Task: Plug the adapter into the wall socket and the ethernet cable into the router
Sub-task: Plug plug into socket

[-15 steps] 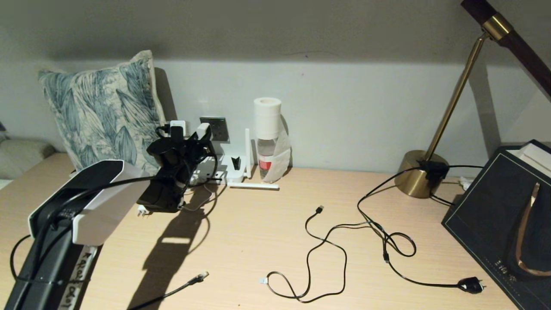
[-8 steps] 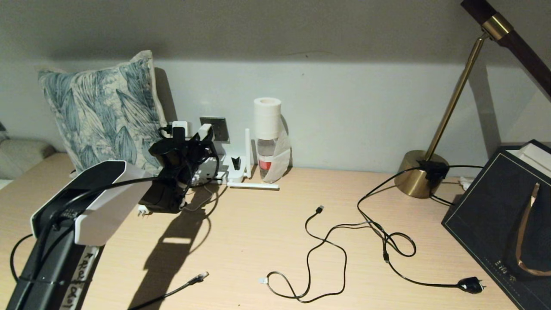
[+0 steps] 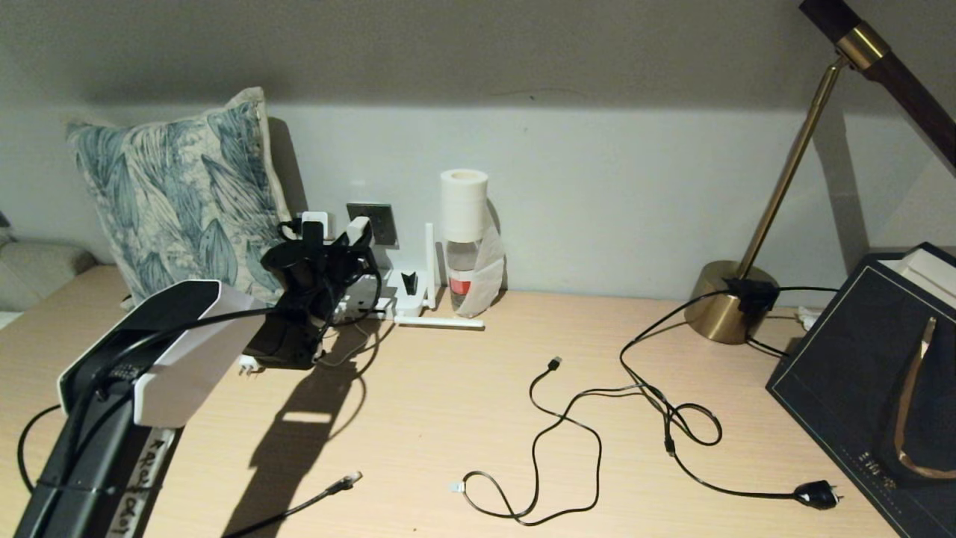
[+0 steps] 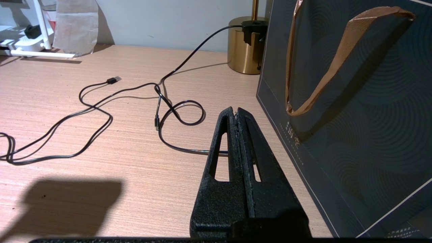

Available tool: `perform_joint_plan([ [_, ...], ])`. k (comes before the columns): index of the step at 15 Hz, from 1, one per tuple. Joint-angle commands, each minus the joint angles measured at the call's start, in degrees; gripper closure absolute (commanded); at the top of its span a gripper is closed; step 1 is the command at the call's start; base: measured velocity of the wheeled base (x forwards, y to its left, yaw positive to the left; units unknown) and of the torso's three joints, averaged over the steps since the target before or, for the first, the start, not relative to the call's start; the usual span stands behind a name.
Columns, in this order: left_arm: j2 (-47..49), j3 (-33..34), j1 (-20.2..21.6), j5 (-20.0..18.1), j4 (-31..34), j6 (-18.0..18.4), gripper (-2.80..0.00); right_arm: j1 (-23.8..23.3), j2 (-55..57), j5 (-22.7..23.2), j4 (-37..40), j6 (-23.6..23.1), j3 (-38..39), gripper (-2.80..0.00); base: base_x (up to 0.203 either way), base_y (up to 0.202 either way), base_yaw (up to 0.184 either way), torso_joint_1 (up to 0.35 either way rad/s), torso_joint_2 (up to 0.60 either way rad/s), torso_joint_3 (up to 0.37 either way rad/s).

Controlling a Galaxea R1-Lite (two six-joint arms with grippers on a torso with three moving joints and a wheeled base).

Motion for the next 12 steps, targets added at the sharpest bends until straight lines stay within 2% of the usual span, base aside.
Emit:
perform_joint_plan([
  [1, 0.50, -0.51, -0.04, -0.03, -0.26, 0.00, 0.00, 0.00, 0.09, 0.05, -0.07, -0.02, 2.02, 0.00, 0.000, 0.000, 0.000, 0.000, 0.00, 0.000],
  [12, 0.42, -0.87, 0.36, -0.11, 0.10, 0.45, 0.00, 0.00, 0.09, 0.05, -0.07, -0.02, 2.02, 0.00, 0.000, 0.000, 0.000, 0.000, 0.00, 0.000],
])
